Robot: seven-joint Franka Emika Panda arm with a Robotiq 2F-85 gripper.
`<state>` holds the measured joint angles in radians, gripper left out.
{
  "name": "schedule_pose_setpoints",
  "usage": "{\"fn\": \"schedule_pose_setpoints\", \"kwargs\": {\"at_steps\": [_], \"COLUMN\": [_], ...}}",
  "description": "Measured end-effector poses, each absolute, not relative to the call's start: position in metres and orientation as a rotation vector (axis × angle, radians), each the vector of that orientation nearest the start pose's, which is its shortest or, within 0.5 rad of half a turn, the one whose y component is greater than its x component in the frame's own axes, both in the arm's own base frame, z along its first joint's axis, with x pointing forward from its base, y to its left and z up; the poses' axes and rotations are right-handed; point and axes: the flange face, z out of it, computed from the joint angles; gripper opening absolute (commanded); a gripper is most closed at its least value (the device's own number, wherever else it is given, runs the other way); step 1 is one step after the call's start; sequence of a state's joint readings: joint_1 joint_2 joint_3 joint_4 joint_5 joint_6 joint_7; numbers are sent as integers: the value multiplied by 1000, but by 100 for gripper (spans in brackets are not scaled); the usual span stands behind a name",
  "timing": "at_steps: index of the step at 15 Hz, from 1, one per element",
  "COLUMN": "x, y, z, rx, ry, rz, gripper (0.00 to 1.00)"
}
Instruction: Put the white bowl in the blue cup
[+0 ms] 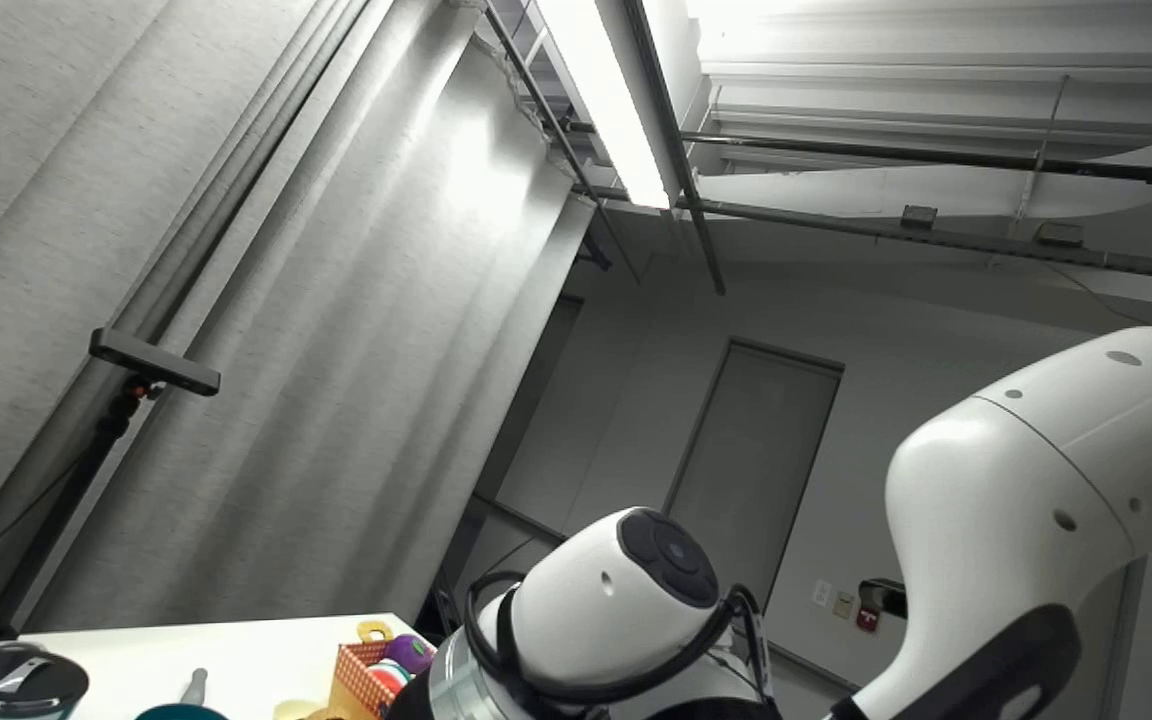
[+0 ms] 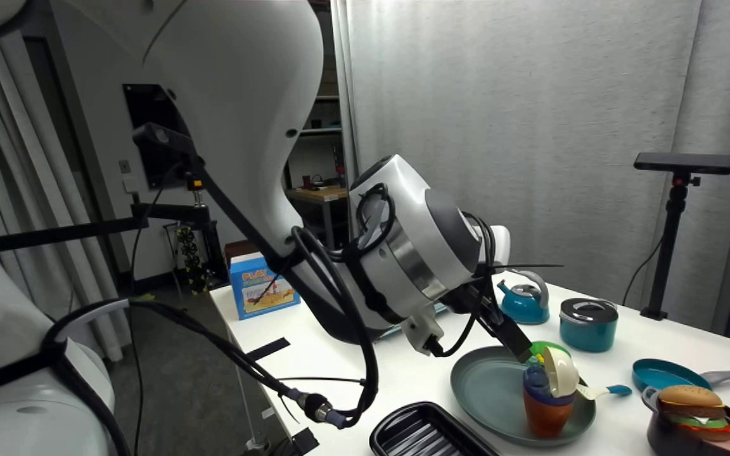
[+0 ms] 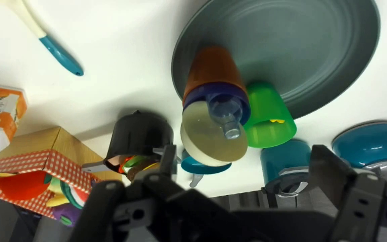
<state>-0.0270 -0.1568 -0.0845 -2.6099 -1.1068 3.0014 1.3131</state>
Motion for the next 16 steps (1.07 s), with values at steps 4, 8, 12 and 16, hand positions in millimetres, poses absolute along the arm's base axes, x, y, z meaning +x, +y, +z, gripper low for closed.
{"fn": "schedule_pose_setpoints", "kwargs": {"at_steps": [4, 8, 12, 16], "x": [435, 435, 435, 435], "y": [21, 20, 20, 20], "z": [357, 352, 352, 352], "rx": [-2955, -2963, -2964, -2964], "ry": [598, 600, 600, 600], "rz": [-936, -922, -921, -921], "gripper": [100, 100, 100, 100]}}
